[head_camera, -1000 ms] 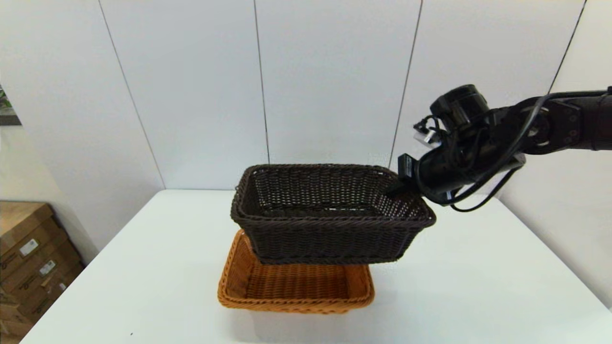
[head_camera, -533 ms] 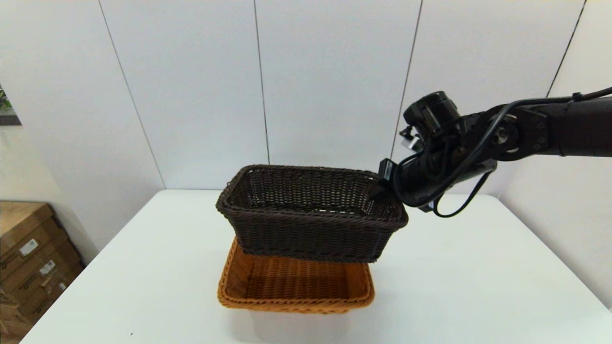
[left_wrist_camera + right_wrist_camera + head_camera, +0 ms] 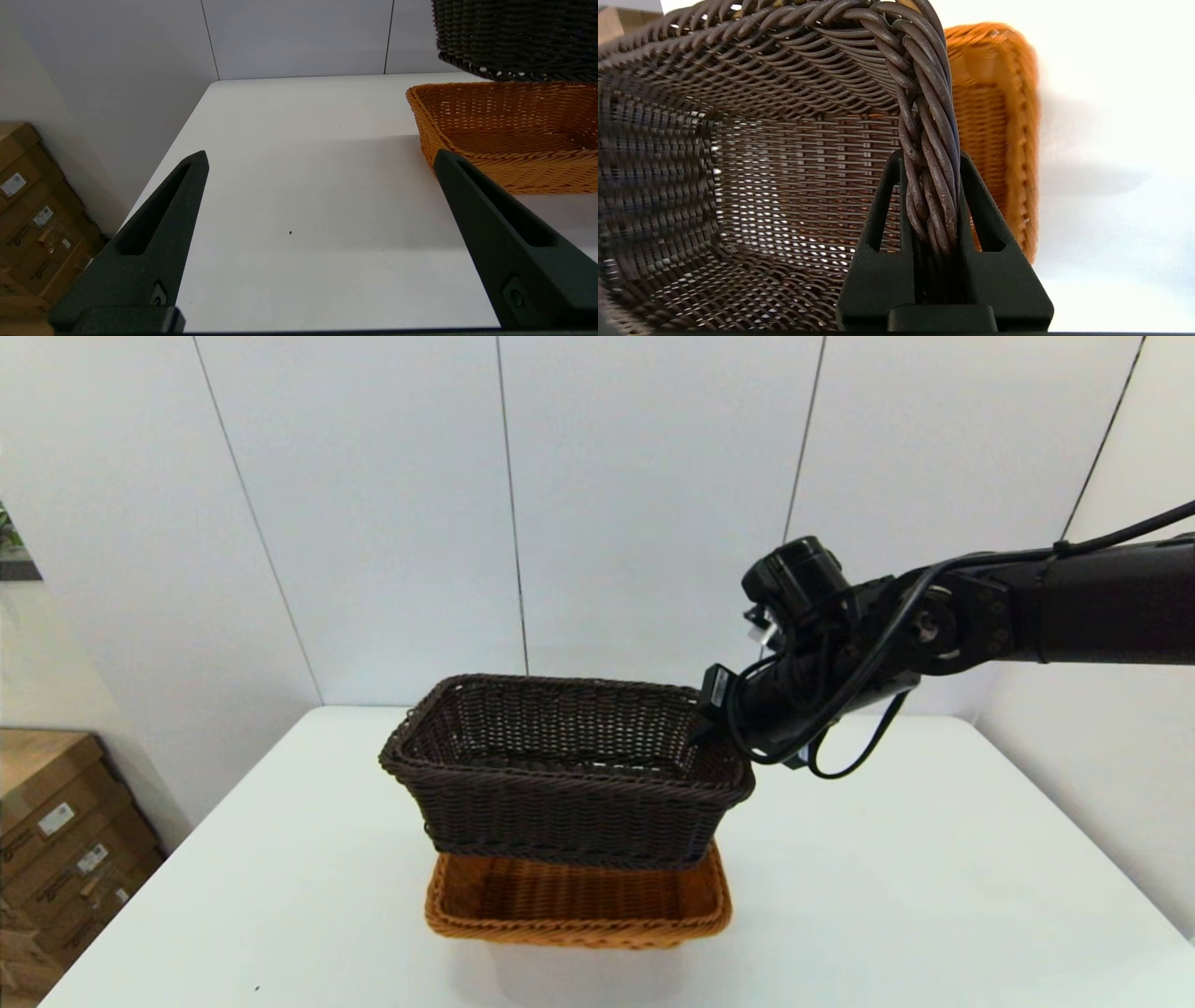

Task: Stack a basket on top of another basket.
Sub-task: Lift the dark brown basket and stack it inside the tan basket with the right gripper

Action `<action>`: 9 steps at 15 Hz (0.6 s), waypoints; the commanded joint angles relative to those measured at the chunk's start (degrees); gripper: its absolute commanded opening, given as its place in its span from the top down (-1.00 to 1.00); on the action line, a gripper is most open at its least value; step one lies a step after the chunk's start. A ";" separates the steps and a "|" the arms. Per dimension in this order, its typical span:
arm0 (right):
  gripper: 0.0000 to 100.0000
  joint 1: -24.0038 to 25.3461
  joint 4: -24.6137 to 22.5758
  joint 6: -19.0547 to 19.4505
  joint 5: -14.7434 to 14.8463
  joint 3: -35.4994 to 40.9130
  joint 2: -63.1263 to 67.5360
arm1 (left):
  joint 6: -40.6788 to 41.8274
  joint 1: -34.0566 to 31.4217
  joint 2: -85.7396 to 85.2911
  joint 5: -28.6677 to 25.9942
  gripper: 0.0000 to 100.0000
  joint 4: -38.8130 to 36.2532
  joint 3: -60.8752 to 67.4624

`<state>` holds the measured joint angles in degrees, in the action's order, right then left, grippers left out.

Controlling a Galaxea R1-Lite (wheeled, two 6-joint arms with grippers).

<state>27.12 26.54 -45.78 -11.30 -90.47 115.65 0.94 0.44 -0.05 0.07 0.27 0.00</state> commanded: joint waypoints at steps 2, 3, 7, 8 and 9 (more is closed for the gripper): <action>1.00 1.44 0.00 0.69 -0.56 2.49 -0.87 | 0.03 0.00 -0.04 0.01 -1.00 0.00 0.09; 1.00 1.79 0.09 1.57 -0.56 3.10 -0.78 | 0.03 0.00 -0.04 0.01 -1.00 0.00 0.09; 1.00 2.76 0.09 3.15 -0.48 3.98 0.45 | 0.03 0.00 -0.04 0.01 -1.00 0.00 0.09; 1.00 2.67 0.00 3.06 -0.39 3.89 0.63 | 0.03 0.00 -0.04 0.01 -1.00 0.00 0.09; 1.00 2.67 -0.52 3.06 -0.48 3.81 0.80 | 0.03 0.00 -0.04 0.01 -1.00 0.00 0.09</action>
<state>29.73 26.17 -42.45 -11.63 -86.55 115.91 0.94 0.44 -0.05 0.07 0.27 0.00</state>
